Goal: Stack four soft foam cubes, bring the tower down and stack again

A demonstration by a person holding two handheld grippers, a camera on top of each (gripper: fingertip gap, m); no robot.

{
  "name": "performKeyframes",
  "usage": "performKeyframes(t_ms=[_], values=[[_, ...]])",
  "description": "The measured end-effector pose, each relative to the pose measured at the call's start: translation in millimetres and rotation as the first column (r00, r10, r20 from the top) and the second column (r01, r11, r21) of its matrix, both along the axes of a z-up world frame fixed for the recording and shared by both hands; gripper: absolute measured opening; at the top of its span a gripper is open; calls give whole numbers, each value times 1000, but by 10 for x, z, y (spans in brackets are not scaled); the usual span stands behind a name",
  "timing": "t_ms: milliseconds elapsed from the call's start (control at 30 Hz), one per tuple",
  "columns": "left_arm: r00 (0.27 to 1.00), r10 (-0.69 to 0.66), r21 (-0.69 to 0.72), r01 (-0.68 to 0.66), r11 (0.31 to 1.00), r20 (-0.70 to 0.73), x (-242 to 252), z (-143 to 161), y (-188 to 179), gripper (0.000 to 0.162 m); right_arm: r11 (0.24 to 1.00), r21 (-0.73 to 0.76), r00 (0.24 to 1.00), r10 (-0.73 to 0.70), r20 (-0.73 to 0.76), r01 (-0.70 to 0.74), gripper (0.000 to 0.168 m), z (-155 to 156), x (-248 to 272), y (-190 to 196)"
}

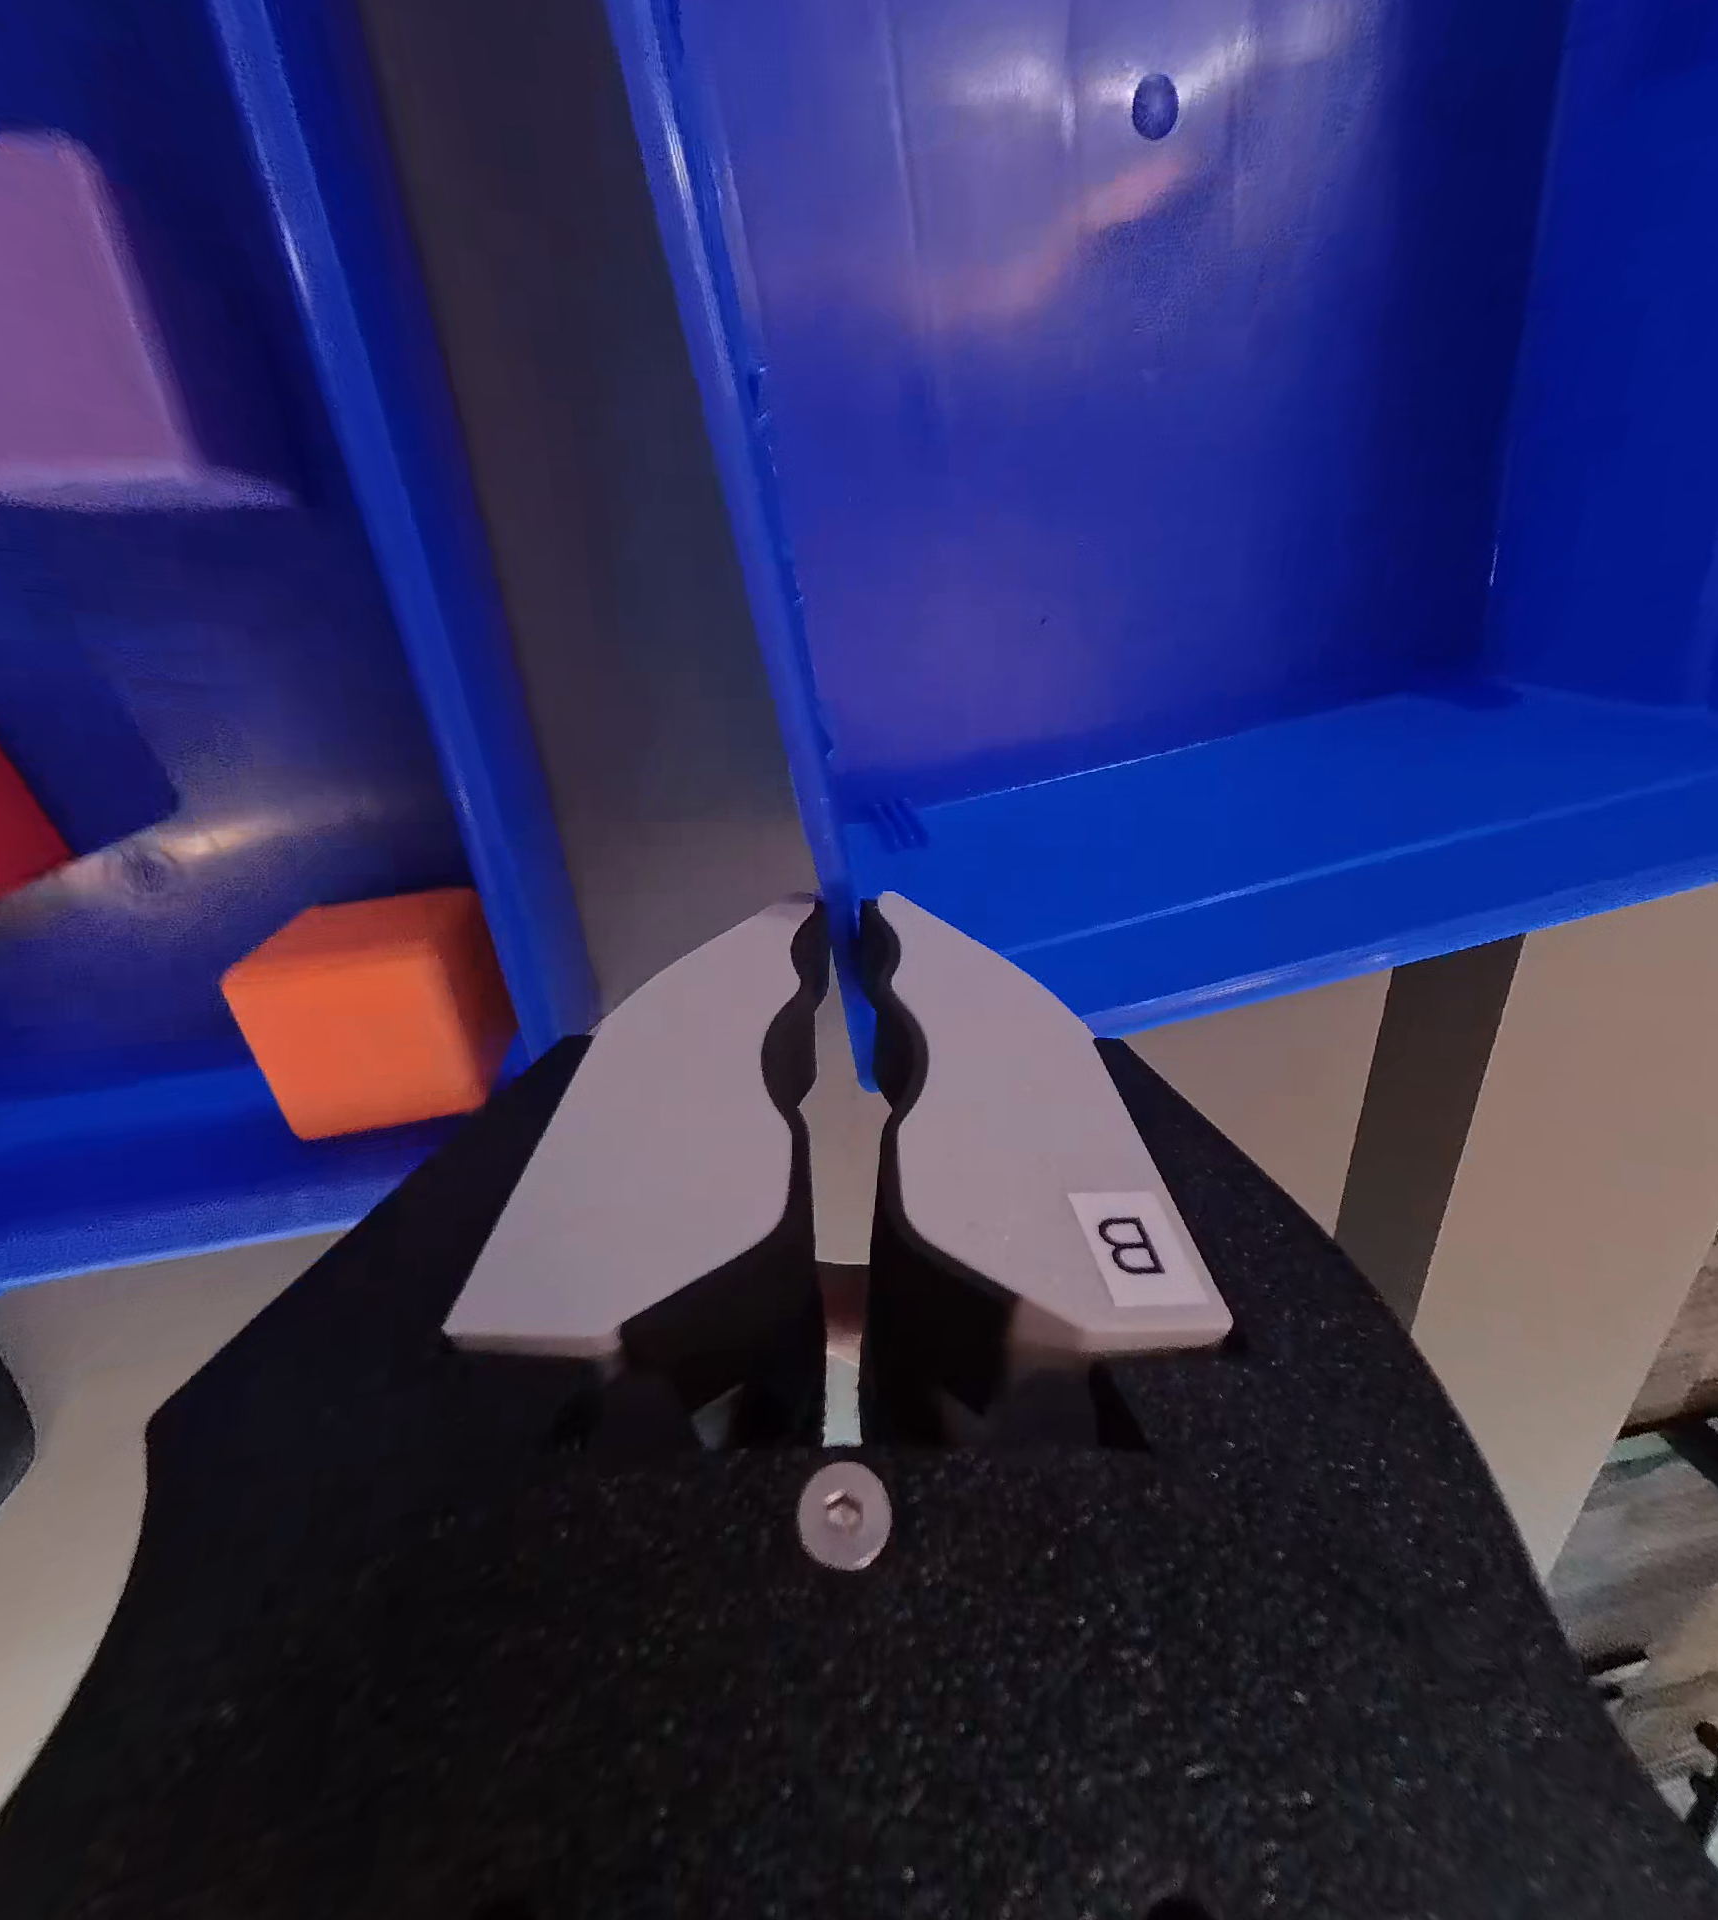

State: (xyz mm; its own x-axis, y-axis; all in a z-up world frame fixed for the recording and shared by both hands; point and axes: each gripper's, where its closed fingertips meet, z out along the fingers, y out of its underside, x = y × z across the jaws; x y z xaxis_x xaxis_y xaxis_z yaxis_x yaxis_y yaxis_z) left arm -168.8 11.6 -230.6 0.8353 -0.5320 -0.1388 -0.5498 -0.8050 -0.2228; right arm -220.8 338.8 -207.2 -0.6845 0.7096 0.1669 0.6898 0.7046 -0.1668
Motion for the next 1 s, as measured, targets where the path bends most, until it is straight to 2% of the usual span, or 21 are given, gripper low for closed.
performKeyframes(t_ms=[33, 433, 633, 767, 933, 1000], values=[[1000, 4, -2, -4, 1000, 0, -26, 0, -25, 6, 1000, 5, 1000, -9, -4, 9, 5, 0, 41, 41], [999, 40, -33, -41, 999, -33, -514, 6, -329, 7, 988, -5, 986, -154, -67, 154, 5, -10, 637, 403], [993, 3, -75, -12, 997, -120, -968, 11, -609, 9, 979, -5, 974, -203, -98, 203, 5, -13, 1045, 573], [979, 9, -53, -20, 998, -204, -1373, 28, -730, 12, 967, -12, 958, -254, -133, 255, 5, -12, 1349, 731], [958, -19, 13, 23, 1000, -285, -1883, 50, -725, 17, 944, 30, 928, -317, -197, 329, 8, -4, 1739, 1089], [932, -45, 39, 63, 997, -360, -2110, 67, -674, 19, 930, 75, 913, -335, -234, 360, 9, 6, 1877, 1284]])
